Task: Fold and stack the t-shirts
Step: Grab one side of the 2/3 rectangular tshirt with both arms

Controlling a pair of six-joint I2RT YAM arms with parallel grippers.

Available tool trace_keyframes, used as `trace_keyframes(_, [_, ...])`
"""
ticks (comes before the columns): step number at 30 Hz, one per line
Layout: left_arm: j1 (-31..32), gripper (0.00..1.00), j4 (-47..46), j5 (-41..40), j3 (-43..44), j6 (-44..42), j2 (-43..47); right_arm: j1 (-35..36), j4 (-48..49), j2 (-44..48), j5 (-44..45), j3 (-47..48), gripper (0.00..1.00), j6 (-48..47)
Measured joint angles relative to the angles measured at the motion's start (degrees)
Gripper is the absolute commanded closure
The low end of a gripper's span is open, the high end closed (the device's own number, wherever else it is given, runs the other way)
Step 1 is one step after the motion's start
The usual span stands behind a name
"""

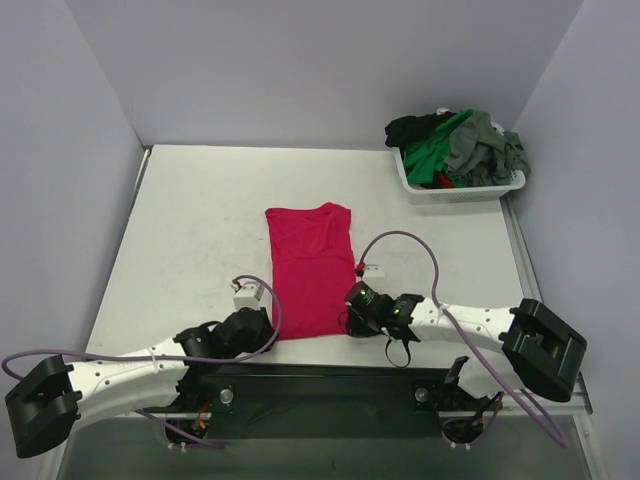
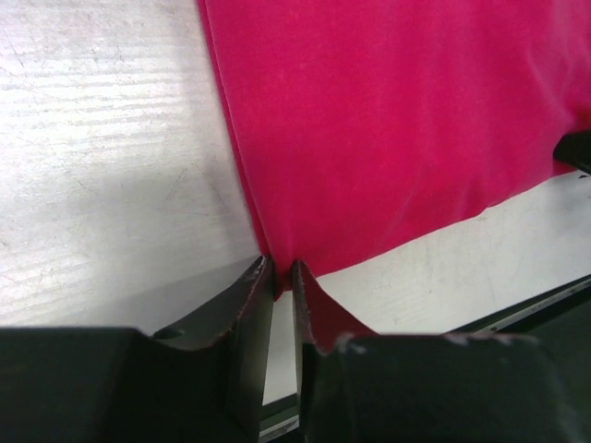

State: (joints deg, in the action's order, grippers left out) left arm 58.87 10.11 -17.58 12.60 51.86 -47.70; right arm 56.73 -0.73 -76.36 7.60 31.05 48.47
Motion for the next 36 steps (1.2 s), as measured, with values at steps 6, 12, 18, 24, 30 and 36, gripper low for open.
trace_keyframes(6, [0.3,1.00,0.0,0.0,0.0,0.4,-0.4,0.0,0.1,0.7,0.4,-0.8,0.94,0.3])
trace_keyframes(12, [0.3,1.00,2.8,-0.4,-0.1,1.2,2.0,0.1,0.1,2.3,0.5,-2.2,1.00,1.2])
trace_keyframes(18, [0.7,1.00,3.9,-0.4,-0.6,1.8,3.5,0.4,-0.5,3.9,0.5,-3.2,1.00,1.5])
trace_keyframes(24, [3.5,1.00,5.7,-1.9,-0.1,1.9,4.0,2.0,-2.5,5.2,0.6,-3.3,1.00,2.1])
trace_keyframes(30, [6.9,1.00,11.7,-4.7,3.5,1.9,5.3,5.7,-7.7,9.5,2.5,-2.8,1.00,3.0])
trace_keyframes(36, [10.0,1.00,16.7,-6.3,7.3,2.0,7.9,9.0,-13.7,14.2,5.6,-1.3,1.00,4.5])
